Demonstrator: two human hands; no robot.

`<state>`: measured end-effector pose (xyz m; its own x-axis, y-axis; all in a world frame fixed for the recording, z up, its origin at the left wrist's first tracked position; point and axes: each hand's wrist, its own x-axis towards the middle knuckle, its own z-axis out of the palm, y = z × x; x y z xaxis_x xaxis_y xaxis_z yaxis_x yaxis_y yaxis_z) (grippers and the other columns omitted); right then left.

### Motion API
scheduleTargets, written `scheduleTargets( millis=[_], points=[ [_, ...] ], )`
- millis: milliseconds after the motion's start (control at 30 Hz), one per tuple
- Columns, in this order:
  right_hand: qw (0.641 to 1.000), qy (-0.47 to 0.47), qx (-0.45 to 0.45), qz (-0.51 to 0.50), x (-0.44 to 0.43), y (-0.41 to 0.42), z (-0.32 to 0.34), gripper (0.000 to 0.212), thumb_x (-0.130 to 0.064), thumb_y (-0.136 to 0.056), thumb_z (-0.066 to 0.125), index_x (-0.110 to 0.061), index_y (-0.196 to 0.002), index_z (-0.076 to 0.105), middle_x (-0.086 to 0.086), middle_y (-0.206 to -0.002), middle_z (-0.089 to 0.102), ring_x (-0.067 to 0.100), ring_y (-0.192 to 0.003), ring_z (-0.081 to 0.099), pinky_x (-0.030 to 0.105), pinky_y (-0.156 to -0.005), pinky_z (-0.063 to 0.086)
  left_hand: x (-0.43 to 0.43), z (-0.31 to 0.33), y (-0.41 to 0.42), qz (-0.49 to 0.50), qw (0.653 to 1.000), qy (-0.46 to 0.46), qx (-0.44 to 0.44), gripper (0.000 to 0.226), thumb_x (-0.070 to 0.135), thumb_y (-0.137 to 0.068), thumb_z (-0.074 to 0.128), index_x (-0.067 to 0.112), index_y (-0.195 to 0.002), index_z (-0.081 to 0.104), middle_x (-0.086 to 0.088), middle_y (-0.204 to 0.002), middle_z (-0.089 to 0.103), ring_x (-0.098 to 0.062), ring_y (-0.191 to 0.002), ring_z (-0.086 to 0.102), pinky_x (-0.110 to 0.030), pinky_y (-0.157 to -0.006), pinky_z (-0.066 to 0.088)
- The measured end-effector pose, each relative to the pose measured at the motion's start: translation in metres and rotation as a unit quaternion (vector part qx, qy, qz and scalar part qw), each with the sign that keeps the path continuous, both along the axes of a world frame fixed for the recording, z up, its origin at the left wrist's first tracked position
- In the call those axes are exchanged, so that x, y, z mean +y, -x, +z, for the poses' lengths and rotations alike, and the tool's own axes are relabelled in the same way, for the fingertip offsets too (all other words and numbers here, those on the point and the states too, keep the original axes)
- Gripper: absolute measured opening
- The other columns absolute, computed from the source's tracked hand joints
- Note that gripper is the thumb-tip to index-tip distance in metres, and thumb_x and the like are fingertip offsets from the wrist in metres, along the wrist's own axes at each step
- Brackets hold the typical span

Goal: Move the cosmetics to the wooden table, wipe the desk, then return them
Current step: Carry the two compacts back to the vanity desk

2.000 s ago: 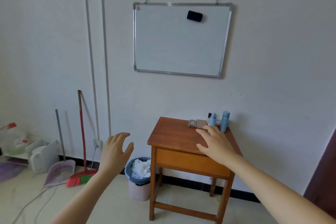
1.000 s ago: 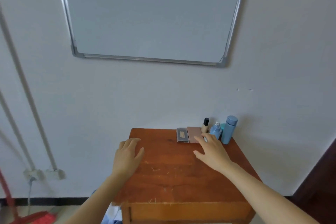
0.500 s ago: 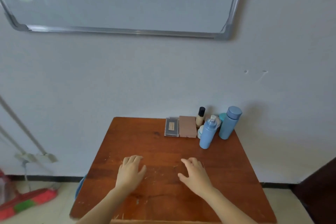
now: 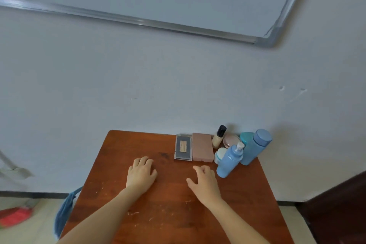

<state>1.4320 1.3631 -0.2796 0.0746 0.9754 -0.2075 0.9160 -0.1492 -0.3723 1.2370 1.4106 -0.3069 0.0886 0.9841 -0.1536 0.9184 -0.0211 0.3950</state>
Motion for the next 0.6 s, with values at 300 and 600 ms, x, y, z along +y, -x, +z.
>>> scheduleTargets(
  millis=[300, 600],
  points=[
    [0.988, -0.025, -0.1, -0.117, 0.075, 0.016, 0.002, 0.044, -0.041, -0.092, 0.044, -0.009, -0.122, 0.042, 0.014, -0.127, 0.043, 0.029, -0.12, 0.039, 0.036, -0.1, 0.037, 0.03, -0.02, 0.013, -0.027, 0.999, -0.041, -0.01, 0.044, 0.035, -0.094, 0.038, 0.023, -0.136, 0.038, 0.008, -0.145, 0.035, -0.015, -0.135, 0.026, -0.032, -0.109, 0.025],
    [0.961, 0.052, -0.127, -0.239, 0.107, 0.01, -0.012, 0.058, -0.048, -0.086, 0.05, -0.005, -0.124, 0.039, 0.024, -0.133, 0.038, 0.038, -0.123, 0.034, 0.042, -0.1, 0.033, 0.031, -0.027, 0.016, -0.05, 0.996, -0.07, 0.024, 0.036, 0.044, -0.063, 0.053, 0.025, -0.088, 0.072, 0.01, -0.094, 0.071, -0.014, -0.086, 0.067, -0.031, -0.065, 0.056]
  ],
)
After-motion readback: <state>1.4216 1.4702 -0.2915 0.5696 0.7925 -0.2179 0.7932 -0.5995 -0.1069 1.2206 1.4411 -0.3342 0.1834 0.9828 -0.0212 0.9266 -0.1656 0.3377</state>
